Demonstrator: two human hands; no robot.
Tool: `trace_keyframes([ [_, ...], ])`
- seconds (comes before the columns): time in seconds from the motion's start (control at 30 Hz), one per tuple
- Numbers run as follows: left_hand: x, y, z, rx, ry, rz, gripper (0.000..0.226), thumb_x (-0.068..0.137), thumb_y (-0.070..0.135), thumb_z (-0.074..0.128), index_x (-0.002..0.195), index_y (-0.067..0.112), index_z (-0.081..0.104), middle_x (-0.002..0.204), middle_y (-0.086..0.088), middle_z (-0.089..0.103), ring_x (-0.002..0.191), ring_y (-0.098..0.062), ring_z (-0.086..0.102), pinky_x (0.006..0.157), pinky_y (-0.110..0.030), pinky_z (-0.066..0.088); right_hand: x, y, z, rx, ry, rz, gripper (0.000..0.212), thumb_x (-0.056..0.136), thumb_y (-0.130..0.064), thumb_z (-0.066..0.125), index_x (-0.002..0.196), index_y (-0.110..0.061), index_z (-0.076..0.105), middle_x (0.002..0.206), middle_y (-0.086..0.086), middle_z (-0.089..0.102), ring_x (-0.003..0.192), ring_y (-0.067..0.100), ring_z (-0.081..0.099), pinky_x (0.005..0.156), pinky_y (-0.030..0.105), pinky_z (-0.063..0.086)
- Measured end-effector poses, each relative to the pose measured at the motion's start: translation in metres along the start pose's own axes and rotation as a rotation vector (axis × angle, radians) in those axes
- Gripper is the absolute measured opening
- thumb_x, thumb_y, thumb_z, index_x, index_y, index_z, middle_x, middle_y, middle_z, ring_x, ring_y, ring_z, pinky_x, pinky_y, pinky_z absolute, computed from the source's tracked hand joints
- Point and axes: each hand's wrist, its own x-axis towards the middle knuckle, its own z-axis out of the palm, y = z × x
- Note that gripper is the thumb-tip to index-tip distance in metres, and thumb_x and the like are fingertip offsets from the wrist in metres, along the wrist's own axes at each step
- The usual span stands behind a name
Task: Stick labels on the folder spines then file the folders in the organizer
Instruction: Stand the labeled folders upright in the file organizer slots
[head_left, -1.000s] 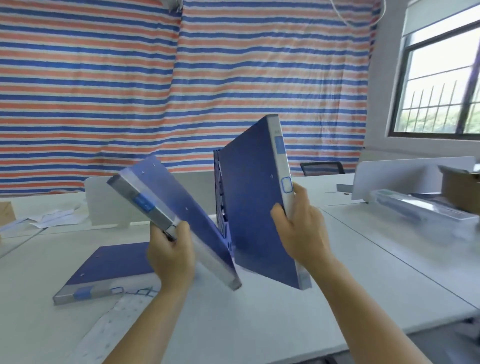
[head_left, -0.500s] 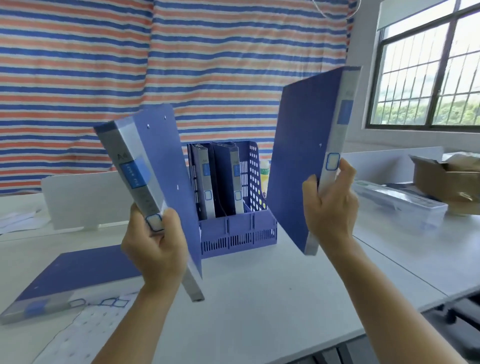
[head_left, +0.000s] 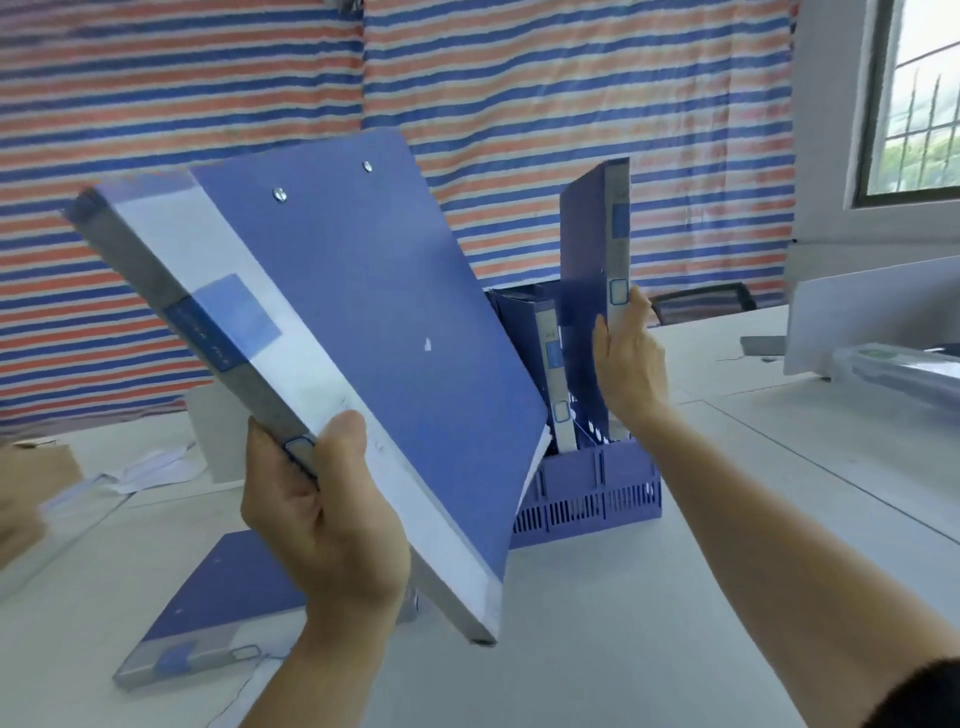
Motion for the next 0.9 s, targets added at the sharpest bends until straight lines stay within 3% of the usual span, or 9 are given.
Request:
trace_keyframes([
  [0.13, -0.001, 0.003, 0.018, -0.046, -0.021, 0.054, 0.020, 0.086, 0.001, 0.047, 0.077, 0.019, 0.048, 0.060, 0.020, 0.047, 0.058, 0.004, 0.045, 0.056, -0.010, 0.035, -0.001, 0.017, 0.024, 0.019, -0.016, 0.015, 0.035, 0.104, -0.036, 0.034, 0.134, -0.032, 0.016, 0.107, 0.024, 0.062, 0.077, 0.043, 0.060, 0.062, 0.044, 0.044],
  [0.27, -0.006, -0.001, 0.034, -0.024, -0.032, 0.087, 0.017, 0.088, -0.006, 0.047, 0.076, 0.004, 0.041, 0.061, 0.005, 0.034, 0.054, 0.003, 0.039, 0.055, -0.008, 0.032, -0.001, 0.018, 0.028, 0.067, -0.100, 0.023, 0.041, 0.105, -0.029, 0.035, 0.143, -0.023, 0.019, 0.089, 0.016, 0.063, 0.055, 0.022, 0.051, 0.049, 0.030, 0.032],
  [0.43, -0.004, -0.009, 0.049, -0.043, -0.014, 0.015, 0.020, 0.090, 0.000, 0.047, 0.074, 0.006, 0.037, 0.056, 0.015, 0.037, 0.050, -0.001, 0.036, 0.051, -0.010, 0.031, -0.006, 0.024, 0.036, 0.161, -0.092, -0.009, 0.037, 0.105, -0.021, 0.037, 0.137, -0.014, 0.022, 0.102, 0.011, 0.057, 0.066, 0.003, 0.047, 0.053, 0.030, 0.035],
  [0.53, -0.003, -0.018, 0.055, -0.017, -0.027, 0.002, 0.019, 0.090, 0.004, 0.049, 0.075, 0.013, 0.040, 0.055, 0.015, 0.040, 0.048, -0.003, 0.035, 0.049, -0.014, 0.032, -0.022, 0.033, 0.040, 0.174, -0.119, 0.097, 0.036, 0.103, -0.019, 0.038, 0.135, -0.014, 0.021, 0.082, 0.000, 0.052, 0.061, 0.012, 0.048, 0.048, 0.031, 0.035],
  [0.7, -0.007, -0.031, 0.059, 0.033, -0.041, 0.006, 0.008, 0.091, 0.004, 0.050, 0.085, 0.006, 0.047, 0.060, 0.006, 0.041, 0.050, -0.006, 0.037, 0.049, -0.019, 0.035, -0.047, 0.056, 0.041, 0.074, -0.187, 0.155, 0.030, 0.093, -0.012, 0.045, 0.108, -0.019, 0.021, 0.069, 0.009, 0.056, 0.055, 0.029, 0.049, 0.050, 0.033, 0.033],
  [0.8, -0.004, -0.037, 0.062, 0.039, -0.035, -0.003, 0.016, 0.093, 0.003, 0.051, 0.085, 0.017, 0.049, 0.062, 0.003, 0.040, 0.052, -0.012, 0.038, 0.049, -0.024, 0.036, -0.052, 0.058, 0.034, 0.022, -0.234, 0.148, 0.038, 0.091, -0.011, 0.049, 0.118, -0.015, 0.023, 0.083, 0.015, 0.060, 0.060, 0.029, 0.052, 0.054, 0.036, 0.039],
  [0.9, 0.004, -0.040, 0.069, 0.044, -0.048, 0.009, 0.032, 0.094, 0.002, 0.051, 0.086, 0.033, 0.047, 0.064, 0.012, 0.045, 0.057, -0.018, 0.041, 0.052, -0.027, 0.039, -0.054, 0.056, 0.024, 0.072, -0.198, 0.085, 0.056, 0.090, -0.017, 0.053, 0.136, -0.021, 0.021, 0.125, 0.015, 0.052, 0.084, 0.027, 0.060, 0.066, 0.041, 0.051],
])
